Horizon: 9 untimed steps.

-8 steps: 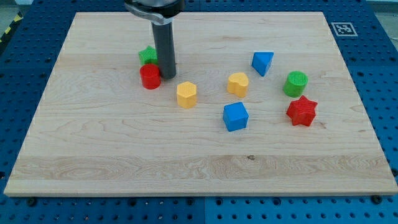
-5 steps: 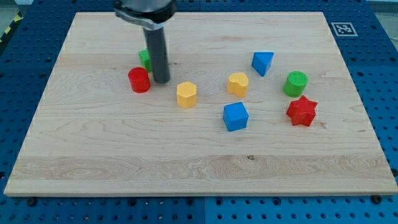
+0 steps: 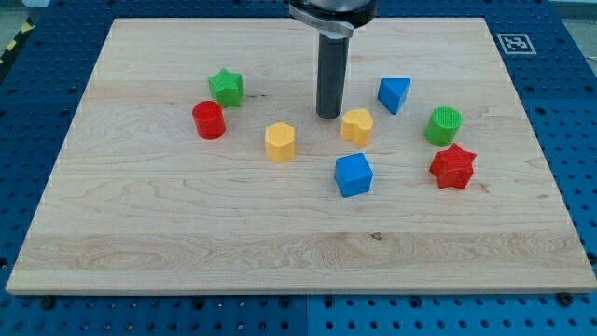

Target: Slide the blue triangle slightly towards the top center

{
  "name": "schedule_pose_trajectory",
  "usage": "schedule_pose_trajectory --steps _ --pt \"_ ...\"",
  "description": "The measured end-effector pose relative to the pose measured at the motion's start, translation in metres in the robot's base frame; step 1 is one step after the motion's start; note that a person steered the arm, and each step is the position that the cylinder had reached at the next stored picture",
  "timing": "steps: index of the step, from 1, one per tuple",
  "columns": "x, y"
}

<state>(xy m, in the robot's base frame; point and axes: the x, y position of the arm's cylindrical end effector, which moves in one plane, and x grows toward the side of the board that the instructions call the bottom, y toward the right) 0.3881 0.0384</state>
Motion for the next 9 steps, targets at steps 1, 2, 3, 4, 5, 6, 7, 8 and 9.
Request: schedule_pose_trajectory --steps 1,2,3,4,5,6,7,8,9 --pt "-0.005 0.007" --pt "-0.005 0.011" --pt "-0.004 0.045" --pt "0.007 0.068" --pt "0.015 0.068" --pt "0.015 0.068" --pt "0.015 0.076" --pt "0.015 0.085" --pt "0.015 0.100"
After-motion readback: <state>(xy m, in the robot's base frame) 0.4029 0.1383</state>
